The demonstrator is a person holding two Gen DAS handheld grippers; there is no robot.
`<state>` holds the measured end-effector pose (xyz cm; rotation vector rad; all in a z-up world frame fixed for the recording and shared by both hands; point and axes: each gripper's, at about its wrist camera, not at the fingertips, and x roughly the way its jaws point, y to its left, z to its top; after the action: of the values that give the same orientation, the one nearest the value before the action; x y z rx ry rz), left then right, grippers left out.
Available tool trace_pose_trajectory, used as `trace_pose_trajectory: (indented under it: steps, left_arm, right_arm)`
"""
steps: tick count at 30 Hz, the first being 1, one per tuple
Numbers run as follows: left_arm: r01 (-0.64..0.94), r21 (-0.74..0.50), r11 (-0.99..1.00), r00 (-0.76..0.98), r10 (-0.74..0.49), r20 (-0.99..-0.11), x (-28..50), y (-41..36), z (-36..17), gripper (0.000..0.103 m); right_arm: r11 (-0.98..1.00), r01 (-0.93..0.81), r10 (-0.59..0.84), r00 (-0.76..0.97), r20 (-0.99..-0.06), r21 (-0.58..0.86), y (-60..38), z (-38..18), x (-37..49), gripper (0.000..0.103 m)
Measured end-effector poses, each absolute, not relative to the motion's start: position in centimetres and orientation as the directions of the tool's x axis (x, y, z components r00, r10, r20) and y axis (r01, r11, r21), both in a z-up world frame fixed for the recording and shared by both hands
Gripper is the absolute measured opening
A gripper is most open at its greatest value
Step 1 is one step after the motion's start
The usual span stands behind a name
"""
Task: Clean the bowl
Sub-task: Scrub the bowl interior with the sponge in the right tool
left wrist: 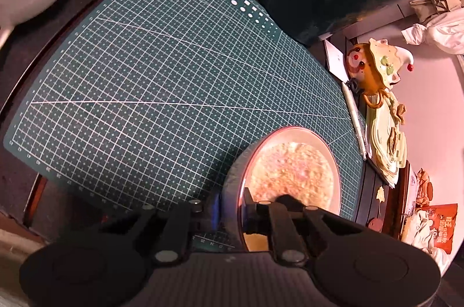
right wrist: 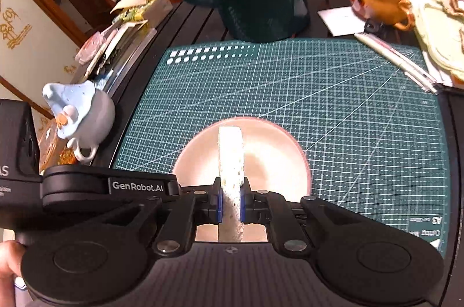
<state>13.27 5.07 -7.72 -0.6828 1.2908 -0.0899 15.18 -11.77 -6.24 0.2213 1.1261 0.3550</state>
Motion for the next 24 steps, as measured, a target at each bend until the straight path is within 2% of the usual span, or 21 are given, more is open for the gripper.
trace_pose_trajectory:
  steps: [5, 8, 10, 16, 20, 24]
  left_arm:
    - [-0.303, -0.507, 0.807, 0.301, -0.424, -0.854, 13.6, 5.1, -8.0, 0.014]
    - [-0.305, -0.509, 0.805, 0.3, -0.426, -0.853, 13.7, 5.2, -8.1, 0.015]
    - [-0.305, -0.509, 0.805, 0.299, -0.426, -0.854, 14.0, 5.2, -8.3, 0.015]
    - [-0.308, -0.509, 0.804, 0.297, -0.427, -0.854, 14.0, 5.1, -8.2, 0.015]
    - [-0.314, -0.512, 0.799, 0.294, -0.431, -0.853, 14.0, 5.2, -8.3, 0.015]
    - [-0.322, -0.518, 0.792, 0.292, -0.437, -0.85, 14.0, 5.2, -8.4, 0.015]
  right_arm:
    - [0.946, -0.165, 0.324, 0.389, -0.862, 0.281, -11.5, -7.1, 15.5, 0.009]
    - [0.977, -0.168, 0.194, 0.431, -0.881, 0.133, -10.6, -6.8, 15.0, 0.009]
    - [0.985, -0.172, 0.073, 0.501, -0.862, -0.016, -9.8, -5.9, 14.1, 0.008]
    - [0.978, -0.16, -0.013, 0.598, -0.802, -0.136, -9.4, -3.2, 12.5, 0.009]
    - [0.985, -0.164, 0.058, 0.624, -0.779, -0.058, -10.1, -1.8, 12.4, 0.009]
    - [0.97, -0.181, 0.234, 0.524, -0.819, 0.162, -11.4, -3.0, 13.8, 0.009]
